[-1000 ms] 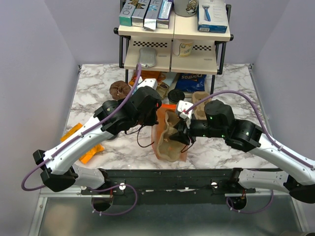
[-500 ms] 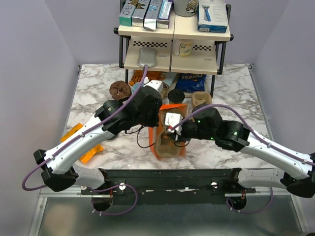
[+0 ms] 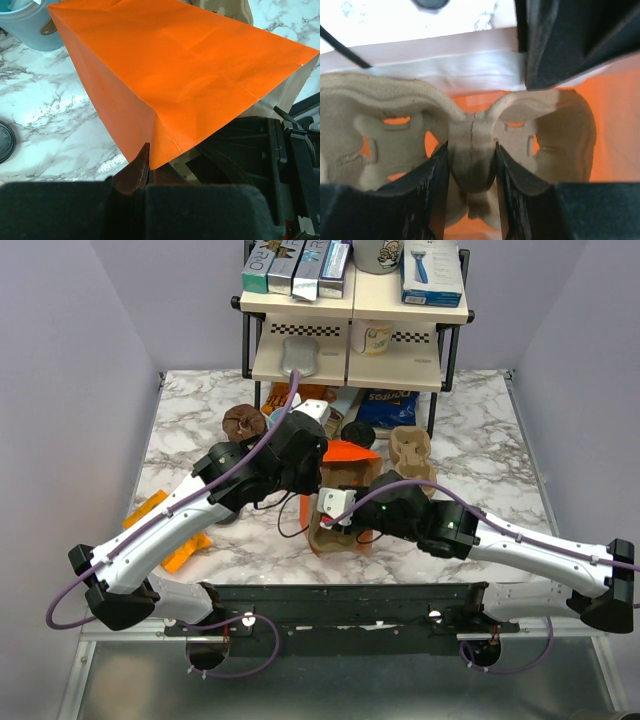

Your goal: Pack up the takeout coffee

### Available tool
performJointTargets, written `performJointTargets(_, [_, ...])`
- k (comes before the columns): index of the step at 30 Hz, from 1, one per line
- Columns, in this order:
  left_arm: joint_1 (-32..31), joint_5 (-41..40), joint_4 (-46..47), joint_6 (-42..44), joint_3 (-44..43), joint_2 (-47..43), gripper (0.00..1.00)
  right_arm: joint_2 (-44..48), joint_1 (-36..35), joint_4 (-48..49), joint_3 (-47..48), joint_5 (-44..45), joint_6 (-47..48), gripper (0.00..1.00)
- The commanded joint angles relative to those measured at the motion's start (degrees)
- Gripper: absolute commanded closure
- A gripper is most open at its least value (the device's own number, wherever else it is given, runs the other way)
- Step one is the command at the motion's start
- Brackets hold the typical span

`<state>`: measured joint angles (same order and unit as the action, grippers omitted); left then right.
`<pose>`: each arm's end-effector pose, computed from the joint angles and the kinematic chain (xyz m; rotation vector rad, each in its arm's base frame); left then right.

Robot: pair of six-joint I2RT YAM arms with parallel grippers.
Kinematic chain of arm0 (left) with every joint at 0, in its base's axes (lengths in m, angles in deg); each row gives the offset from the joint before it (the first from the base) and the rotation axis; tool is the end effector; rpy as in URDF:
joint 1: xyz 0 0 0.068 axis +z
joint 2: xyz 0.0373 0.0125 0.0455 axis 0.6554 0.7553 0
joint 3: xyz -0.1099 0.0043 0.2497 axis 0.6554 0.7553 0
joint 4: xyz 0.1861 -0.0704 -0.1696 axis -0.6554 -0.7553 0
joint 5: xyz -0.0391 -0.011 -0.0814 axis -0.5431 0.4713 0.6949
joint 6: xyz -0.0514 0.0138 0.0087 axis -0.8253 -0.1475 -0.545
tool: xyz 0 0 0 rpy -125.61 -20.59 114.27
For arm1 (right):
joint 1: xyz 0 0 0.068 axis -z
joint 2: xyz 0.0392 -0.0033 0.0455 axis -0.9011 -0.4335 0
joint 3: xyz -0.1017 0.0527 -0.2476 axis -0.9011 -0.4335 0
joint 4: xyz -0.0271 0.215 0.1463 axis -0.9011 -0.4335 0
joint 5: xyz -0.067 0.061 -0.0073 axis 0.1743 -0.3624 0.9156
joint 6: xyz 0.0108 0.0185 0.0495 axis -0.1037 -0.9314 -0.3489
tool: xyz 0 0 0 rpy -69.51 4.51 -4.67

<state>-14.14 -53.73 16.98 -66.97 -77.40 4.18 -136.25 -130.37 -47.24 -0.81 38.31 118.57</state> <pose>0.1481 -0.1983 0.4233 0.2836 2.3559 -0.5303 0.1109 0.2368 0.3372 -1.5418 1.3634 0.1720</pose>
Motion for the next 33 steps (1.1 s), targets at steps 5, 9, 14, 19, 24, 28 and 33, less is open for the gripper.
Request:
performJointTargets(5, [0.77,5.36,-0.42,2.56,0.58,-1.13,1.00,3.00,0.23,5.13,-3.05,10.56,-2.58,0.73])
performJointTargets(9, [1.21,7.04,-0.60,3.79,0.66,-1.39,1.00,1.51,0.23,5.39,-2.44,17.43,-5.75,0.76])
performJointTargets(14, [1.56,7.92,-0.68,4.94,0.49,-1.39,1.00,3.17,0.23,9.96,-4.29,14.64,-7.59,0.77])
performJointTargets(19, [1.65,8.70,-1.30,5.91,0.84,-1.48,1.00,3.79,0.23,2.68,0.36,13.39,-17.41,0.77])
performJointTargets(24, [1.74,11.25,-0.25,6.70,2.07,-1.92,1.00,2.30,0.32,-1.46,3.63,22.52,-27.10,0.79])
performJointTargets(28, [1.74,11.79,-0.33,6.96,1.89,-1.92,1.00,0.28,0.32,-1.64,3.54,26.22,-31.59,0.82])
performJointTargets(33, [1.74,11.43,0.02,6.79,1.72,-2.18,1.00,0.27,0.32,3.50,-1.80,17.80,-20.72,0.82])
